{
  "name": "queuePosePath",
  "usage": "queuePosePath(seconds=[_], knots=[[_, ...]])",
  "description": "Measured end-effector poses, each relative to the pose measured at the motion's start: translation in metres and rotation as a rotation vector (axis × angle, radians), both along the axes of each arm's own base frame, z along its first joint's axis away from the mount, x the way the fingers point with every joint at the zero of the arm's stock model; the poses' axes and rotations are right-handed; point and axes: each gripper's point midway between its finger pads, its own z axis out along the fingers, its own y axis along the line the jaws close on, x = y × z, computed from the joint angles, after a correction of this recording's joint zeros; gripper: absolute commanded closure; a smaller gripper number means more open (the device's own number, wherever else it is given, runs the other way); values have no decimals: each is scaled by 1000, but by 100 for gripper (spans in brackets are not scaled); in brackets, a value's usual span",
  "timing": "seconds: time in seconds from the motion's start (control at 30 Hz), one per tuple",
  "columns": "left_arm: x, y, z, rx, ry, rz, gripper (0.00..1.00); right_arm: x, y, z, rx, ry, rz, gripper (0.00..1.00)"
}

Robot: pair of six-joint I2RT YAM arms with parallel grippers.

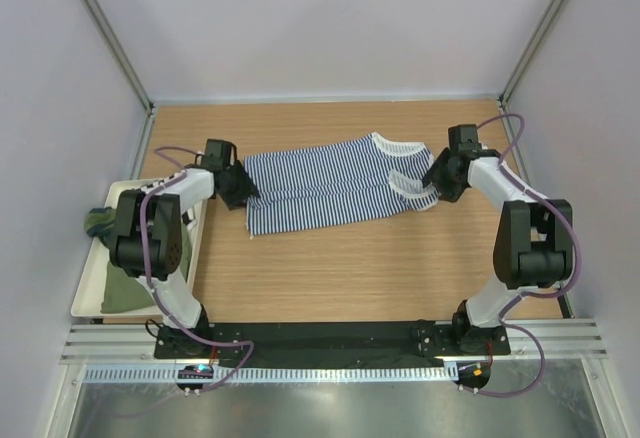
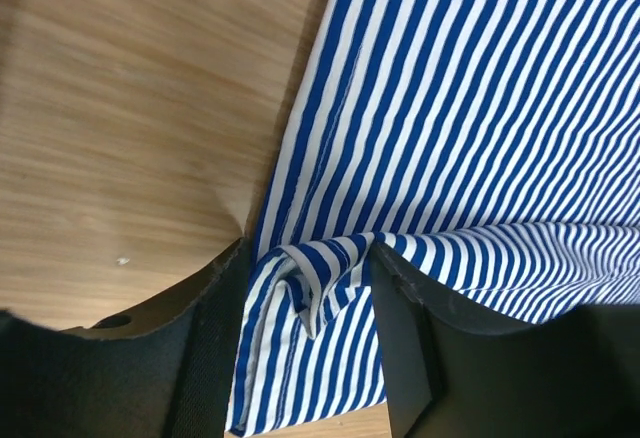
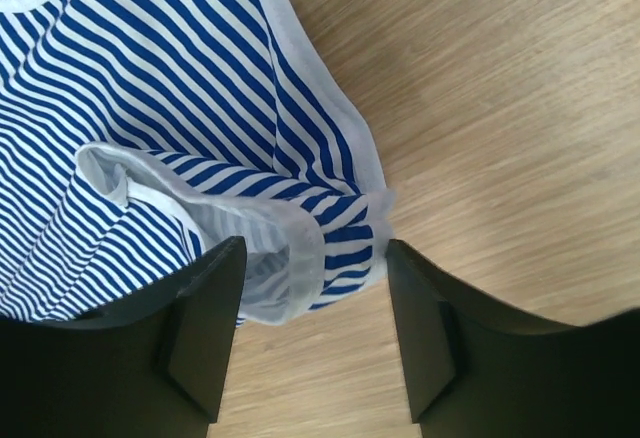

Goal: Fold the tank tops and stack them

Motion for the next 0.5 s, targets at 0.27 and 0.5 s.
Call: queuePosePath(seconds=[0.27,0.5], knots=[[11,5,-8,33,4,8,93,7,-15,-17,-18,43,-59,81],[18,12,-8,81,-4,20,96,16,-42,-7,-95,20,-138,58]])
